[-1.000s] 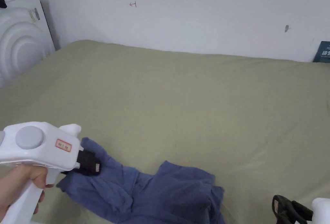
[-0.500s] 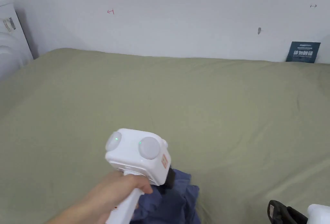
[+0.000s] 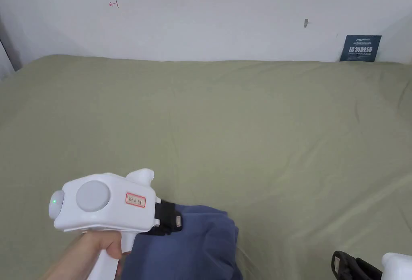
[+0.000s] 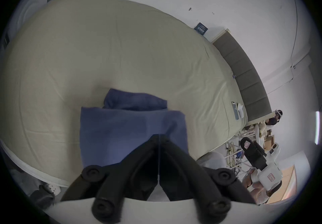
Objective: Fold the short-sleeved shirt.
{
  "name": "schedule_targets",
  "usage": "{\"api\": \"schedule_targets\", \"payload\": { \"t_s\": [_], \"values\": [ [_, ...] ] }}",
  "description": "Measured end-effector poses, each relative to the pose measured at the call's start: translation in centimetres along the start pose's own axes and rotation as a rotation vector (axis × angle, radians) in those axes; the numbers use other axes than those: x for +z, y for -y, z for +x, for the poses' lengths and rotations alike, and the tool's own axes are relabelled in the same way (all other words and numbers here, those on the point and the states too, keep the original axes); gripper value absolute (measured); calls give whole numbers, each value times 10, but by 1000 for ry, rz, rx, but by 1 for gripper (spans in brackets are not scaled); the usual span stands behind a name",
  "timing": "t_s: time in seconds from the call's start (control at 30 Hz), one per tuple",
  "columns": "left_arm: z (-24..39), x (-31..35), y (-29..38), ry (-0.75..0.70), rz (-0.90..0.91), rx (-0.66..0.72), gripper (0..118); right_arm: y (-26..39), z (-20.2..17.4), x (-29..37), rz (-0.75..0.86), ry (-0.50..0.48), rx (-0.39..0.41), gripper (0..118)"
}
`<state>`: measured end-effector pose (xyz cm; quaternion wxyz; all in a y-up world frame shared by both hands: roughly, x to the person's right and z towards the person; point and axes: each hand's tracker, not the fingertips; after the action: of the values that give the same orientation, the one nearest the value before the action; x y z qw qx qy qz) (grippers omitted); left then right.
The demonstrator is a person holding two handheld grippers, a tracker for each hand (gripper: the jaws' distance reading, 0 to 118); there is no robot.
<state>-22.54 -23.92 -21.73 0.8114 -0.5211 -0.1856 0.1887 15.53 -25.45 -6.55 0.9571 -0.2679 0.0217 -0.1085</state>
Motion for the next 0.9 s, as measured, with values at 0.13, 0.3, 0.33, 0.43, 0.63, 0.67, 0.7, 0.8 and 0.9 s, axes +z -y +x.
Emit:
{"api": "schedule_targets", "payload": {
  "t_s": [0.13,0.3,0.33,0.43,0.63,0.67,0.7,0.8,0.9],
  "values": [
    [-10,-45,18,164,-69,14,0,1,-5,-5,-21,-7,-2,2],
    [-5,-112,35,293,-118,35,0,3,-7,-9,-56,-20,-5,2],
    [-10,-121,37,313,-116,47,0,4,-8,-10,-67,-26,-5,2],
    [-22,-121,35,382,-98,150,0,5,-10,-17,-100,-51,-10,2],
    [-27,-54,17,305,-37,32,0,-8,-42,-57,-198,-250,9,2],
    [-31,-37,13,293,-9,26,0,-11,-49,-73,-238,-346,-27,2],
    [-35,-22,11,284,25,12,0,-13,-54,-87,-270,-417,-71,2],
    [-55,15,6,224,68,2,0,-8,-65,-144,-429,-655,-234,2],
    [-82,32,1,148,90,10,0,15,-63,-196,-586,-785,-343,2]
  ]
}}
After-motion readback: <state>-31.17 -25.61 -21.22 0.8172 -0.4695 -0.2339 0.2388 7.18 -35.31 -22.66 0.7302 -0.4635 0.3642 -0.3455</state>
